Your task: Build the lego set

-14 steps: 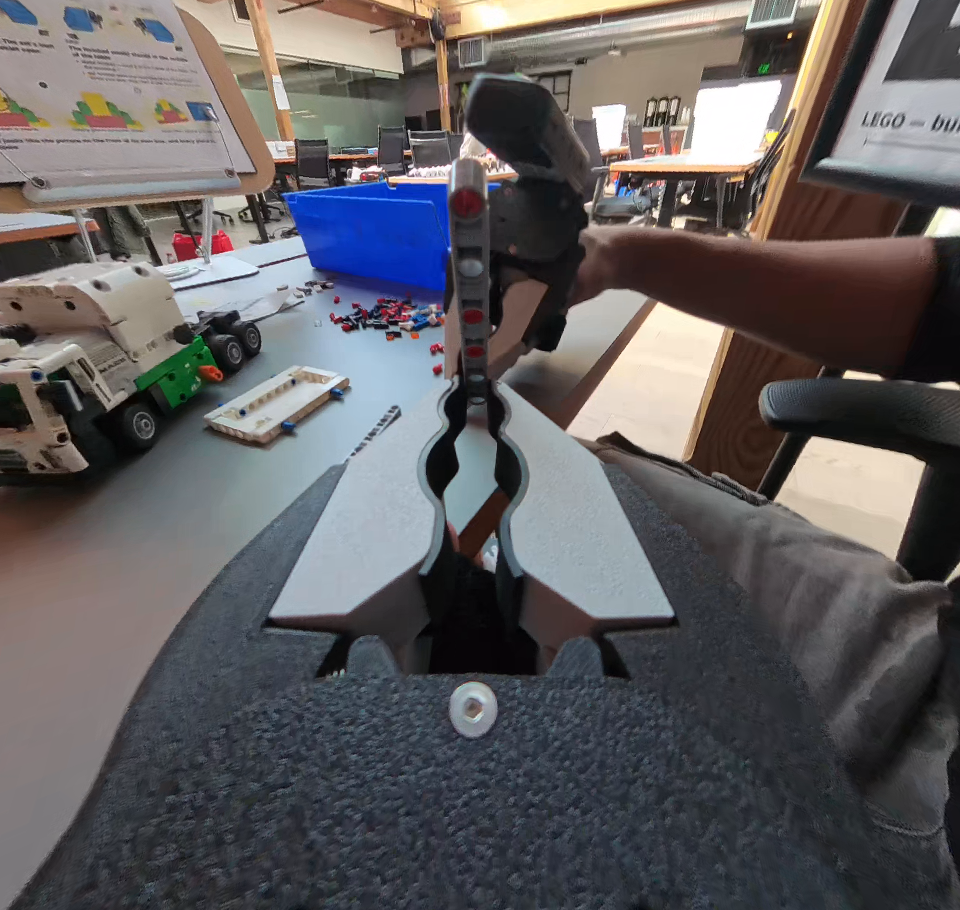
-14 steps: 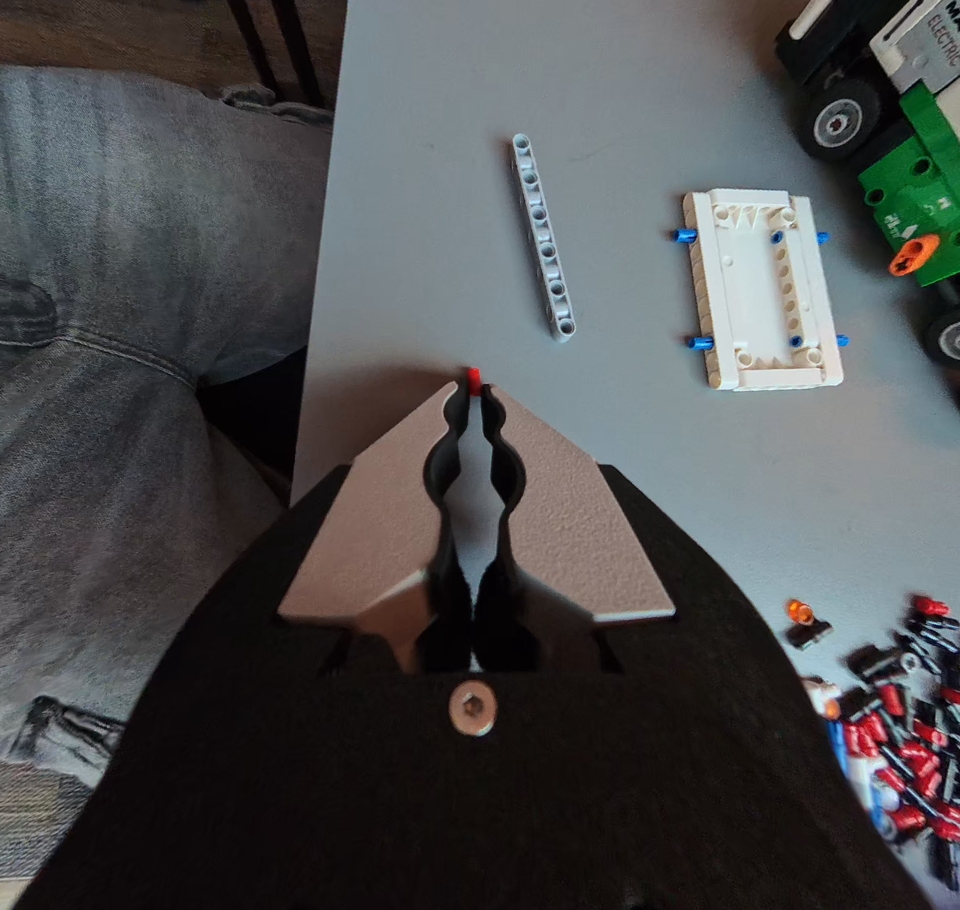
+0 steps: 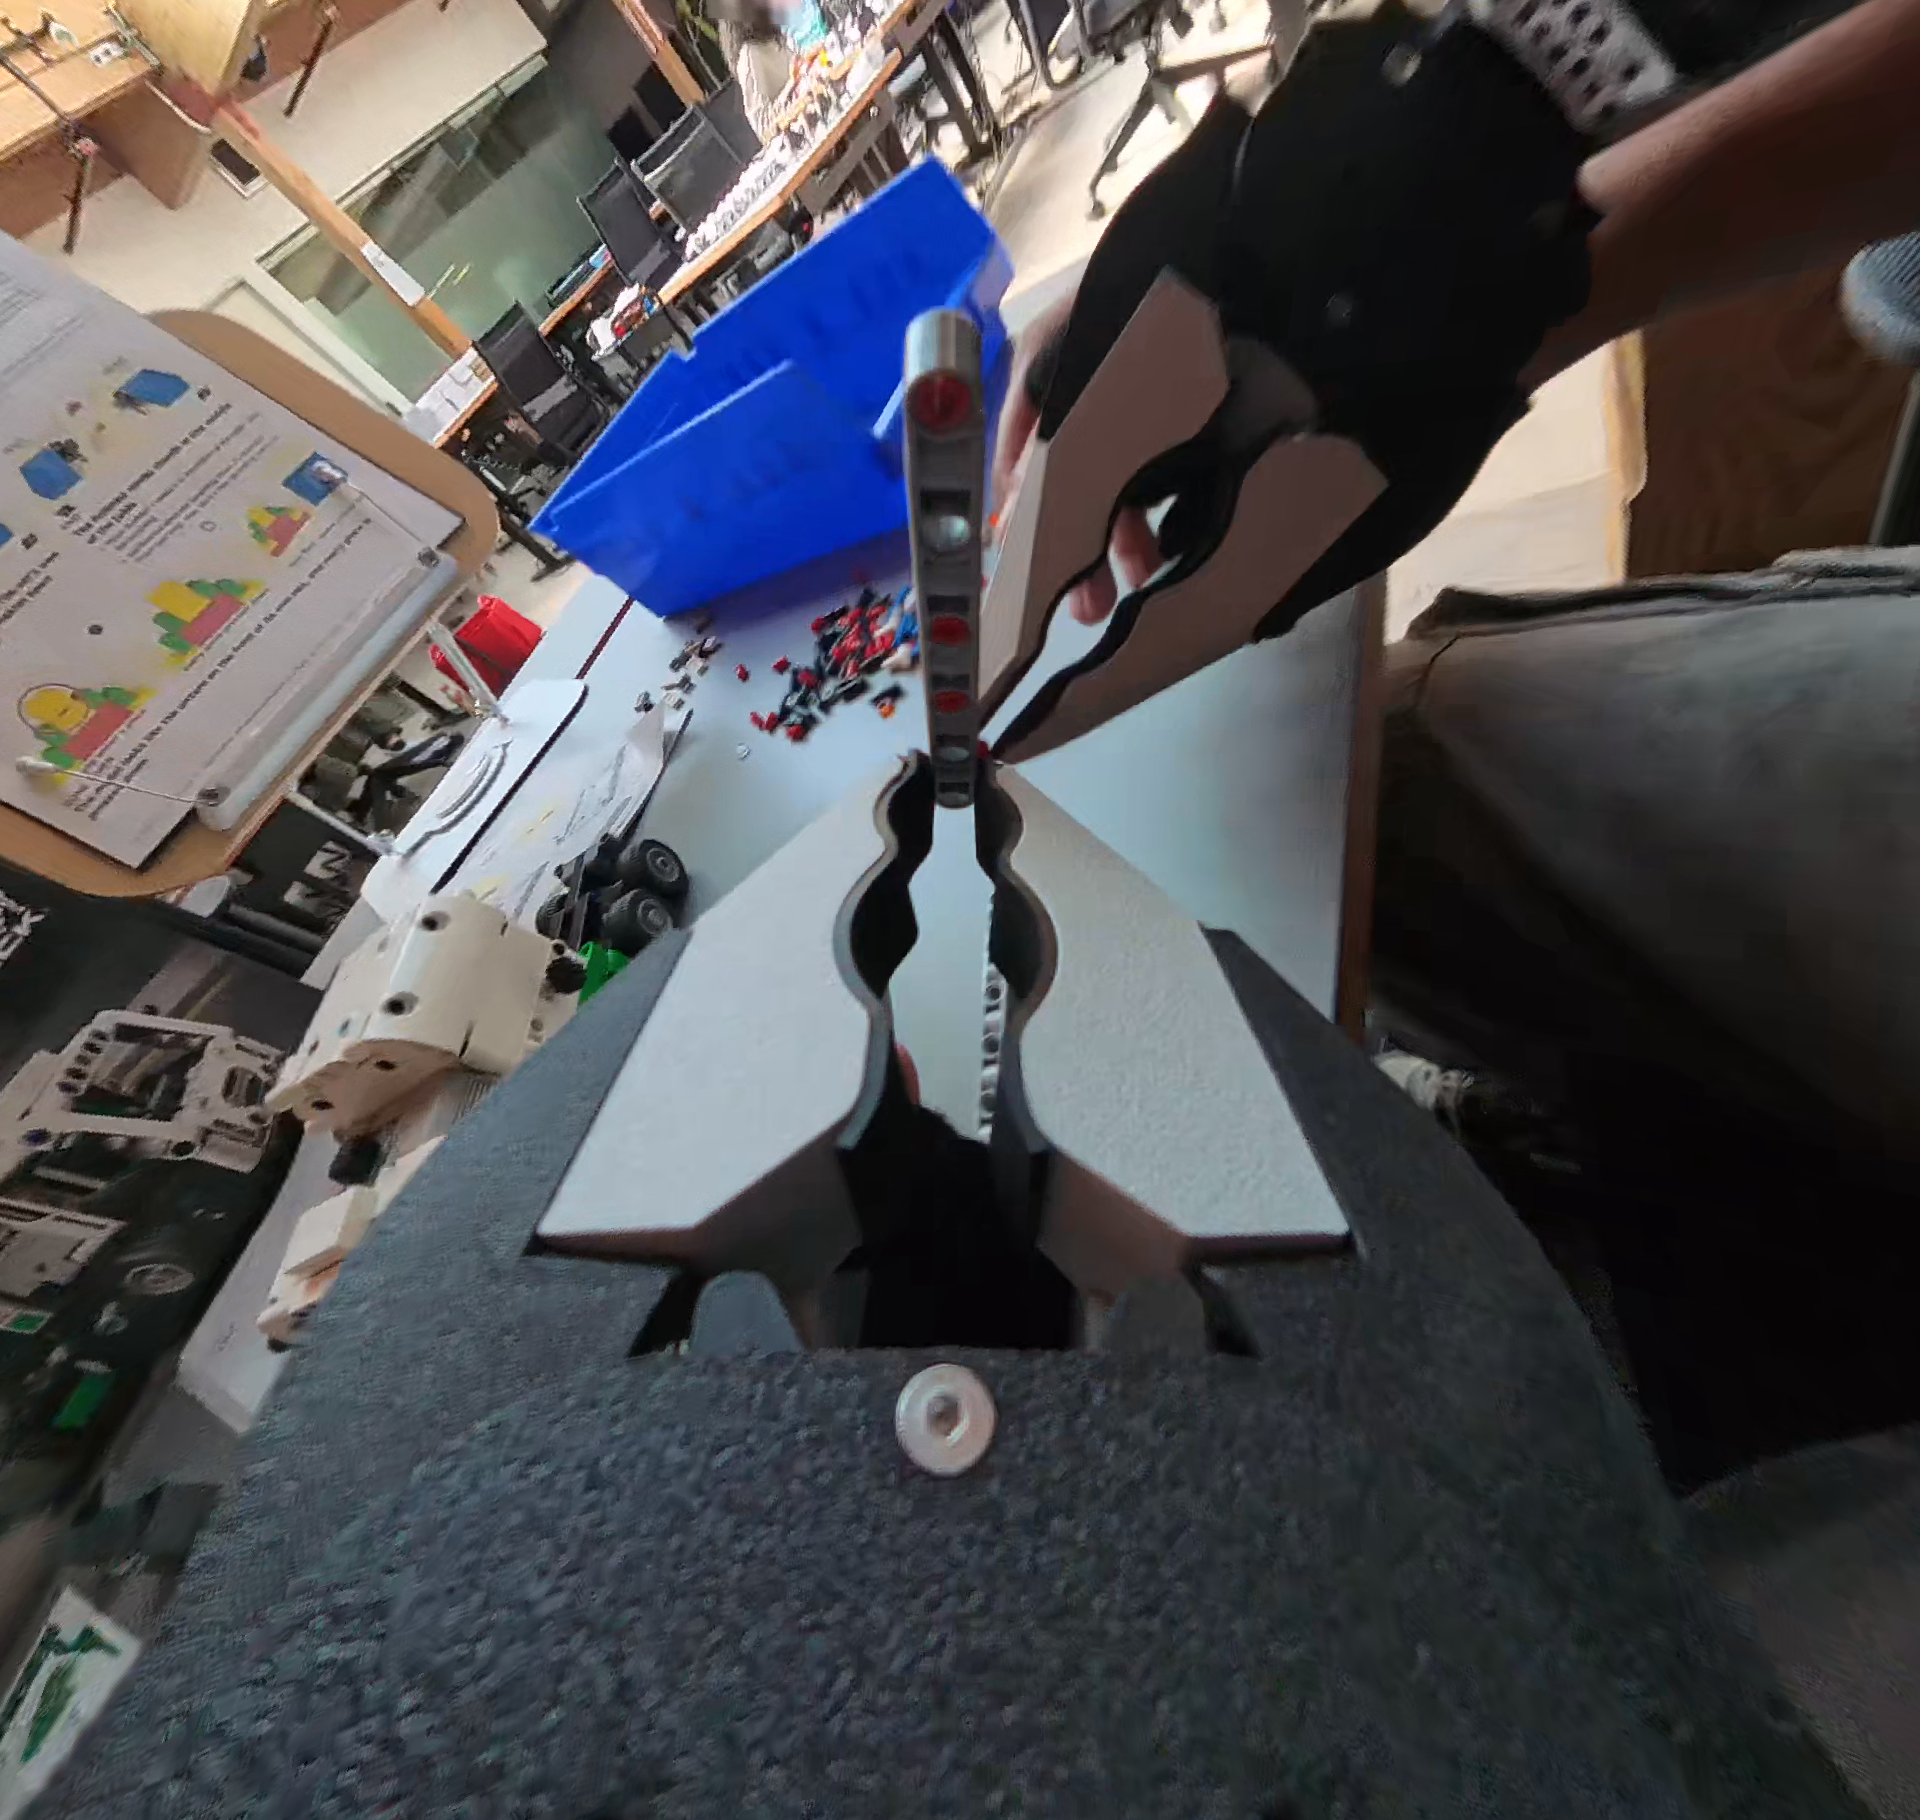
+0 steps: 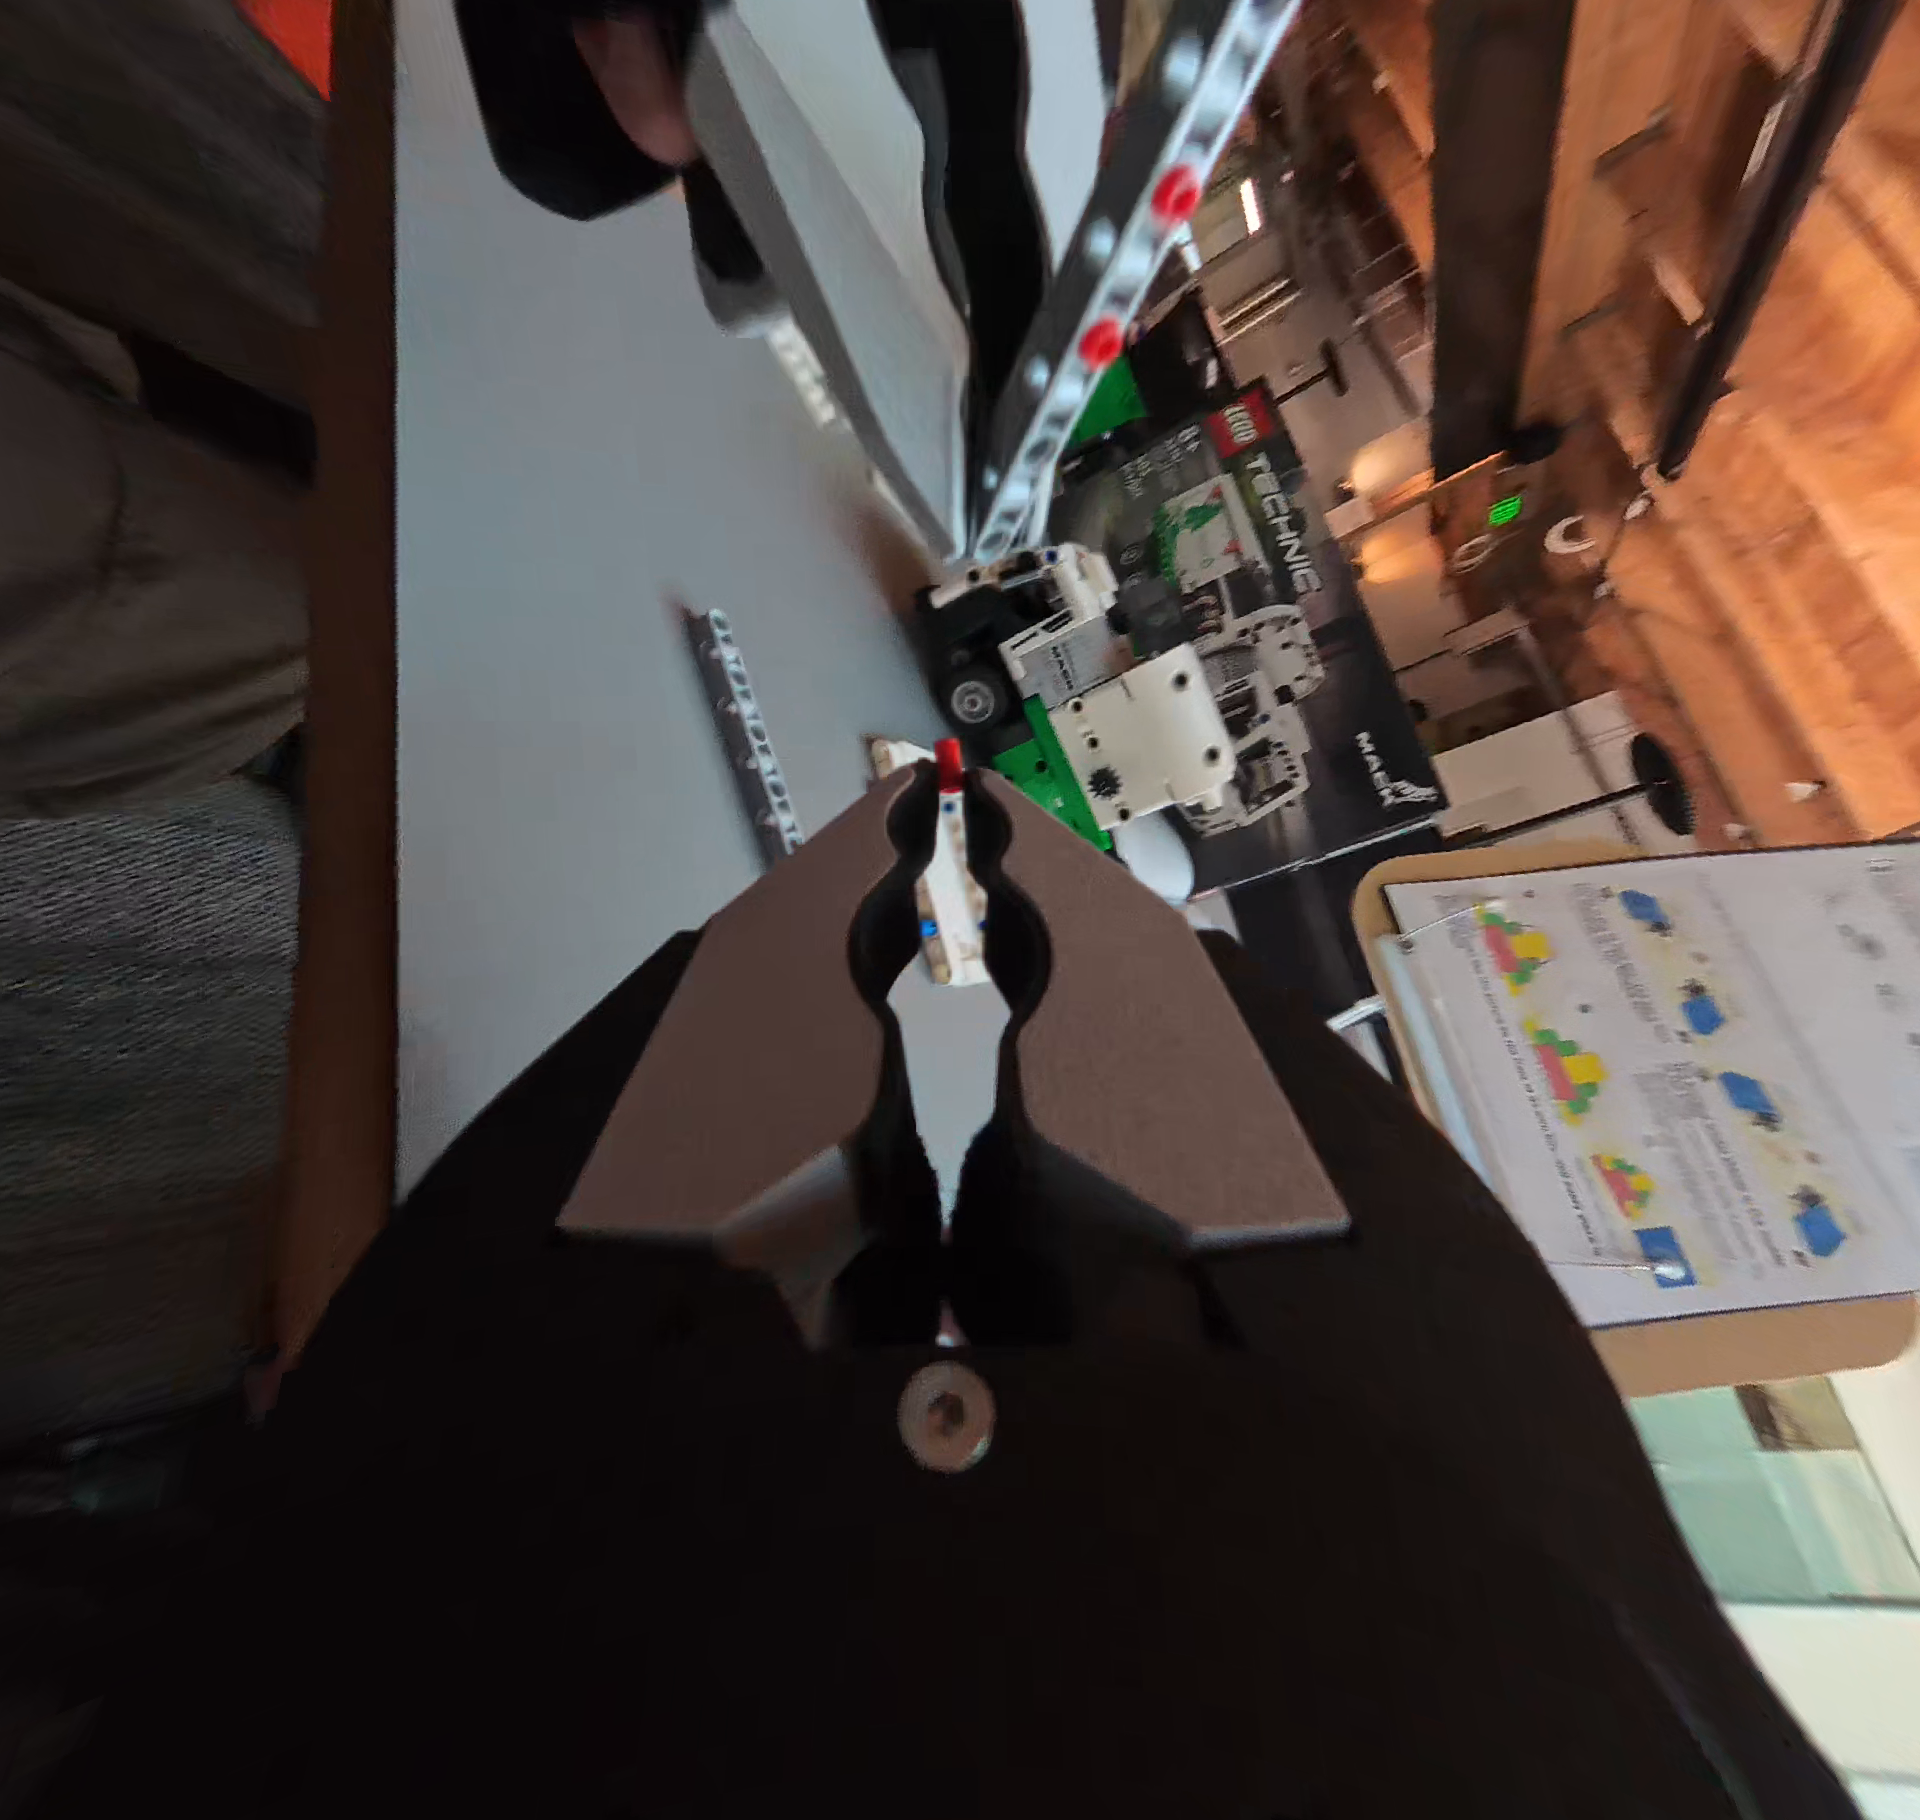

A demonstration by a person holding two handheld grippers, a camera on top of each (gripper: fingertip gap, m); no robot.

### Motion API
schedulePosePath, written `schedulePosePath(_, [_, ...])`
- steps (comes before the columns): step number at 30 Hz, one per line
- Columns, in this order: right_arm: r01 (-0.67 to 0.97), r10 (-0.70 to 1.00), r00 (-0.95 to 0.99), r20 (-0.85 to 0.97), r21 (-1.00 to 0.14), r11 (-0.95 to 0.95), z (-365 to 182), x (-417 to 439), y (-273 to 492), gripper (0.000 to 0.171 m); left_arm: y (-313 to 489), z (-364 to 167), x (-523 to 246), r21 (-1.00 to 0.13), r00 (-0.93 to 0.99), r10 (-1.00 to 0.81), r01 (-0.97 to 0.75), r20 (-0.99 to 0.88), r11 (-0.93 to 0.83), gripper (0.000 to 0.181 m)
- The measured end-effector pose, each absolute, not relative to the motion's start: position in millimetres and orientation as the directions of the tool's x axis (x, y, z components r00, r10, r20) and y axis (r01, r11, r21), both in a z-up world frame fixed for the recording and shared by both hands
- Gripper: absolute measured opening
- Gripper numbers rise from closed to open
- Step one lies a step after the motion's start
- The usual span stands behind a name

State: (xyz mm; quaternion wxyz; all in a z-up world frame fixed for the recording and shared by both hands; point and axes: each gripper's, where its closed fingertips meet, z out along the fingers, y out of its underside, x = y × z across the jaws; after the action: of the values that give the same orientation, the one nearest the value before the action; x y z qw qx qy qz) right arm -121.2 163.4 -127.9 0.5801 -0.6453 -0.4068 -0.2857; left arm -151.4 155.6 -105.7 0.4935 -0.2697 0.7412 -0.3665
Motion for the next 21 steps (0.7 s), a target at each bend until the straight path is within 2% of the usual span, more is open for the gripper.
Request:
schedulePosePath(1, [0.858,0.160,0.505,0.848,-0.513,0.015,-127,-118,165,0.003,166,-114,-145,-0.793,-0.358,-0.754,-0.057,-0.551,0.607,0.006])
schedulePosePath(4, [0.864,0.180,0.491,0.852,-0.503,0.024,-135,-117,171,0.003,179,-132,-132,-0.764,-0.349,-0.724,-0.034,-0.595,0.644,0.006])
schedulePosePath(9, [0.865,0.230,0.488,0.842,-0.502,0.000,-146,-114,177,0.003,176,-151,-122,-0.643,-0.320,-0.609,0.001,-0.726,0.766,0.006])
schedulePosePath(14, [0.857,0.270,0.503,0.821,-0.515,-0.031,-154,-111,179,0.003,171,-162,-125,-0.622,-0.355,-0.583,-0.005,-0.731,0.783,0.006])
schedulePosePath(21, [0.884,0.311,0.451,0.837,-0.468,-0.022,-165,-118,178,0.003,171,-169,-125,-0.589,-0.365,-0.555,-0.024,-0.747,0.808,0.006])
